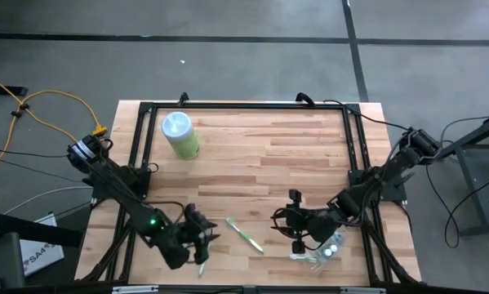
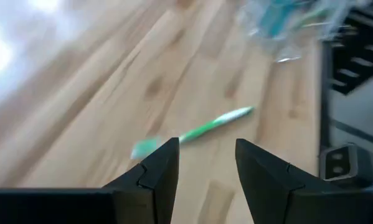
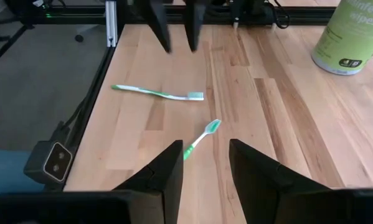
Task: Pick & Place toothbrushing station
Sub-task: Put the left green toothbrush into the left section of the transparent organizer
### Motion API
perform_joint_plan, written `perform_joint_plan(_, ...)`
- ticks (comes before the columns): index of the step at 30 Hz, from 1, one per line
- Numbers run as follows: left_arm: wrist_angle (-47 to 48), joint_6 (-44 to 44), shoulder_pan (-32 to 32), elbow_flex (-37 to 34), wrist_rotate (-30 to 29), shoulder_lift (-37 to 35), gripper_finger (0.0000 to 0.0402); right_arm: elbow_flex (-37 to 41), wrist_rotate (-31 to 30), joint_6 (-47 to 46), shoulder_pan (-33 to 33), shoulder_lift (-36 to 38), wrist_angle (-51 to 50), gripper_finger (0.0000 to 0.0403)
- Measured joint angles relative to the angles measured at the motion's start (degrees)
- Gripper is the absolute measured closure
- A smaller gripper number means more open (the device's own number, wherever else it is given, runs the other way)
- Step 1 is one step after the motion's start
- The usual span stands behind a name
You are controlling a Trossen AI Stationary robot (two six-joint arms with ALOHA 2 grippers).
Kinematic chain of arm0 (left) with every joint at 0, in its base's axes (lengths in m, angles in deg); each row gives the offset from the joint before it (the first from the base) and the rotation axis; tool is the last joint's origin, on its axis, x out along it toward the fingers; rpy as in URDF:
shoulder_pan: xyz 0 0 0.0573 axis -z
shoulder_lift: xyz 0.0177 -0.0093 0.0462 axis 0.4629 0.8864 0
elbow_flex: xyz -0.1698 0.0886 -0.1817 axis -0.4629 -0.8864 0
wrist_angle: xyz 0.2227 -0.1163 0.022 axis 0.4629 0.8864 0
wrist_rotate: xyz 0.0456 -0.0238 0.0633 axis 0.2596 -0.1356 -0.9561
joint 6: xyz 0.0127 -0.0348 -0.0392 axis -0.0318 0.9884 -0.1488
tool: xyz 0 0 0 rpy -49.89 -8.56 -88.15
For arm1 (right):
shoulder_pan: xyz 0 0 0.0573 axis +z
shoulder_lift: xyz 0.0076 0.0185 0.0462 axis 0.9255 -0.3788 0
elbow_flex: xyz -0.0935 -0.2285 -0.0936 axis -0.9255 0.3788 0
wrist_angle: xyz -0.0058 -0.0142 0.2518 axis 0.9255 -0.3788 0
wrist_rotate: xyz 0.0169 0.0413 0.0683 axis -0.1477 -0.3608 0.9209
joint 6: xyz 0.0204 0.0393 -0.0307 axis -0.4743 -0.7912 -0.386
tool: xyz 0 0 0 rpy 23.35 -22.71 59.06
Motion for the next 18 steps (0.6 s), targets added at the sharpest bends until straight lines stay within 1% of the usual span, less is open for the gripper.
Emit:
perform_joint_plan(4,6.63,14.38,-1.97,0.0,6.01,0.68,0.025,0.0,0.01,0.61,-0.56,0.0,0.02,0.0282)
perform_joint_plan(7,9.45,22.02,-3.33,0.0,12.01,1.7,0.025,0.0,0.0,2.28,-0.56,0.0,0.02,0.0282)
perform_joint_plan(11,9.88,28.51,-5.28,0.0,20.63,3.27,0.025,0.01,-0.09,3.0,-0.56,0.0,0.0,0.0282)
perform_joint_plan(16,9.81,33.84,-7.34,0.0,29.5,5.6,0.025,0.02,-0.24,3.32,-0.56,0.0,-0.52,0.0282)
perform_joint_plan(18,9.6,35.41,-8.03,0.0,32.12,6.29,0.025,0.02,-0.26,4.45,-0.56,0.0,-0.66,0.0282)
